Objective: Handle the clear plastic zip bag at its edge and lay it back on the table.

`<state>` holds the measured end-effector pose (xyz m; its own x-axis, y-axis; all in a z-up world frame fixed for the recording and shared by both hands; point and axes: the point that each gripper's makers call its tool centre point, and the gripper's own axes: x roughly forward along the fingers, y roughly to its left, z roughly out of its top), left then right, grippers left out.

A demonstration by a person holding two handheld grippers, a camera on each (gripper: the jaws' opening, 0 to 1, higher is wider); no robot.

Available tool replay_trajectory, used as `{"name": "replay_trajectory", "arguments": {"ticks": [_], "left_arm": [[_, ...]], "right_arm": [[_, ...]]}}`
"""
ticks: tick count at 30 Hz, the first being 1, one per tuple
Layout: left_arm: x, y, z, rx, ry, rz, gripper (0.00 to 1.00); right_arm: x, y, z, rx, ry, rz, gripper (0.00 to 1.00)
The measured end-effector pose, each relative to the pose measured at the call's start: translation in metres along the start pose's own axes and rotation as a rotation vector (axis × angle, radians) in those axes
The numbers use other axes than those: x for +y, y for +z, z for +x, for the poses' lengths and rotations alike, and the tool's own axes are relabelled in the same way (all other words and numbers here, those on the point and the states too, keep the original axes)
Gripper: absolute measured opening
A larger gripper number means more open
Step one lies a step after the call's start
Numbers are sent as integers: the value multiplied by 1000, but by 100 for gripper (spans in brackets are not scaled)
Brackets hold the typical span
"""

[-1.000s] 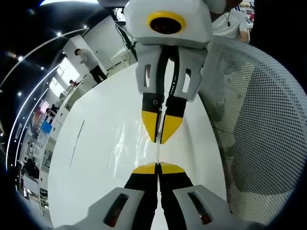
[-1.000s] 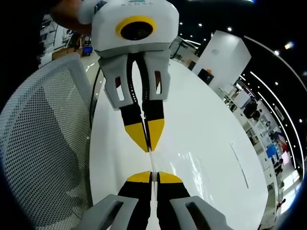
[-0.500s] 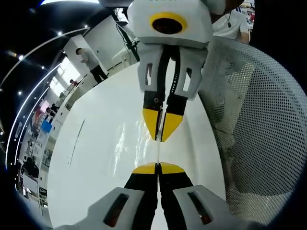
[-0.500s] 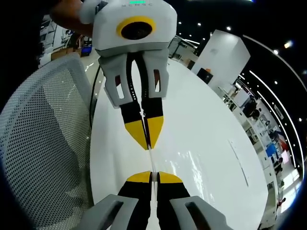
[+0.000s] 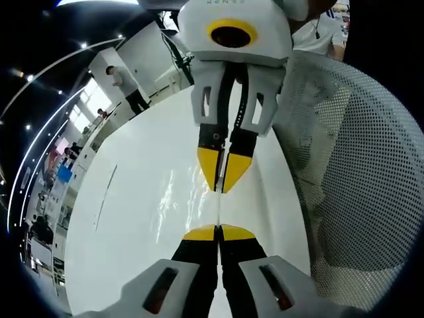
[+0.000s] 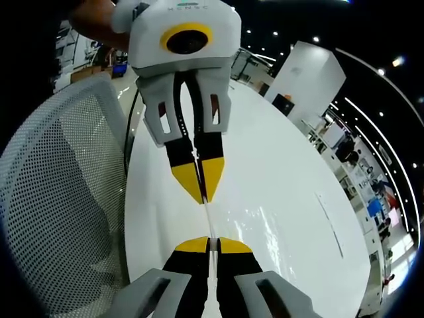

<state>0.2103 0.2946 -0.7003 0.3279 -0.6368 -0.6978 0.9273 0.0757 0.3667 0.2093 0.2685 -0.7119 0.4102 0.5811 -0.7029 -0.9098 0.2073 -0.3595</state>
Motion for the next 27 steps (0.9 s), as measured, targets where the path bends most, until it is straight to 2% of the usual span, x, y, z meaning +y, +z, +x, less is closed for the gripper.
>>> {"name": "replay_trajectory", "arguments": {"ticks": [27], "left_arm": [[2, -6, -3, 8, 10, -16, 0]], "right_arm": [[-1, -11, -2, 14, -9, 12, 0]]}}
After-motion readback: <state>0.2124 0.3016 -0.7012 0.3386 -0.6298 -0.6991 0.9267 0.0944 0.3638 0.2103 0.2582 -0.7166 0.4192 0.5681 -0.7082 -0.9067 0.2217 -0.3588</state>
